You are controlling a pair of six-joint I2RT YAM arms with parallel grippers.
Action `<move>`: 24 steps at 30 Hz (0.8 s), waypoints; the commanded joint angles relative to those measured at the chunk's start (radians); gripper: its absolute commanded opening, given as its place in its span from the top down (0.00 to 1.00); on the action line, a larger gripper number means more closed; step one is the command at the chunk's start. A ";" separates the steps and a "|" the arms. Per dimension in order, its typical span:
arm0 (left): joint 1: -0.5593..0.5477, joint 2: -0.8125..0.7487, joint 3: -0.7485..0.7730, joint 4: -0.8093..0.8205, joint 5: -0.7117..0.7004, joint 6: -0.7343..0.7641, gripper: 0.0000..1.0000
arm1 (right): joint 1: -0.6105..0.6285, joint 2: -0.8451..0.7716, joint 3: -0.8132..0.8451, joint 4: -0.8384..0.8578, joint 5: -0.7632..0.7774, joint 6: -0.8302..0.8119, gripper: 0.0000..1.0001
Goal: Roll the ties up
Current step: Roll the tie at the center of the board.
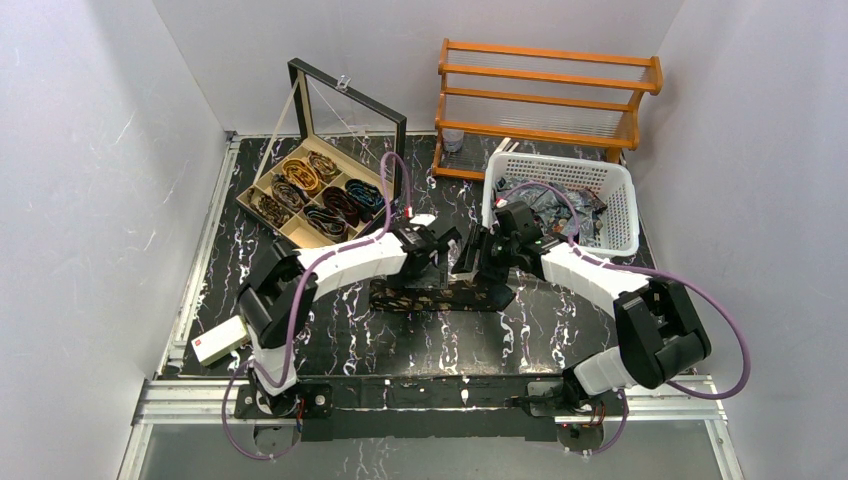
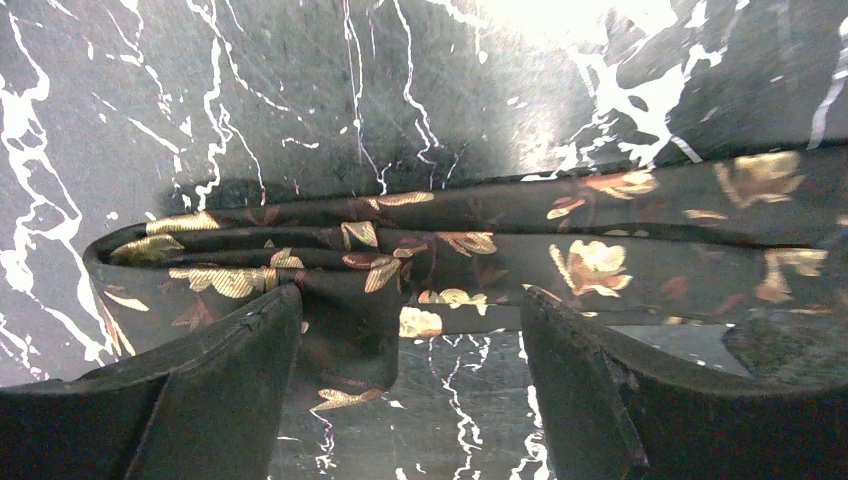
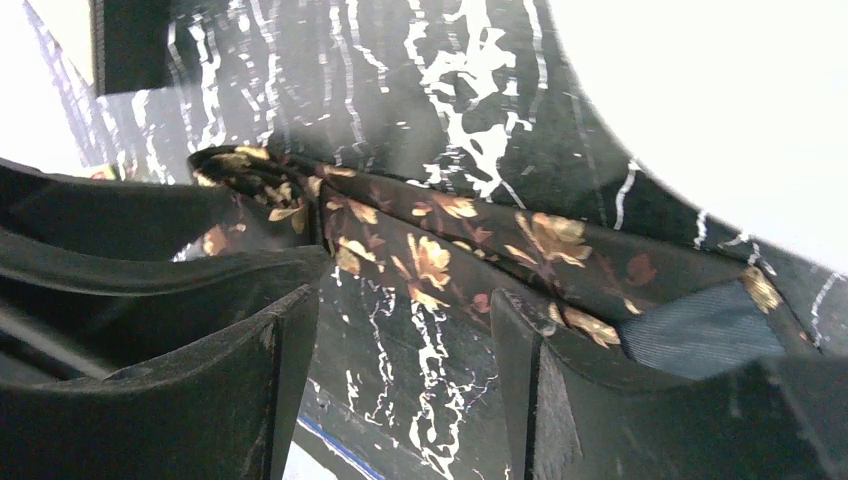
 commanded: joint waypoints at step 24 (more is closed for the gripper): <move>0.569 -0.856 -0.716 0.135 0.271 -0.008 0.06 | 0.434 0.290 0.178 0.453 -0.150 -1.128 0.01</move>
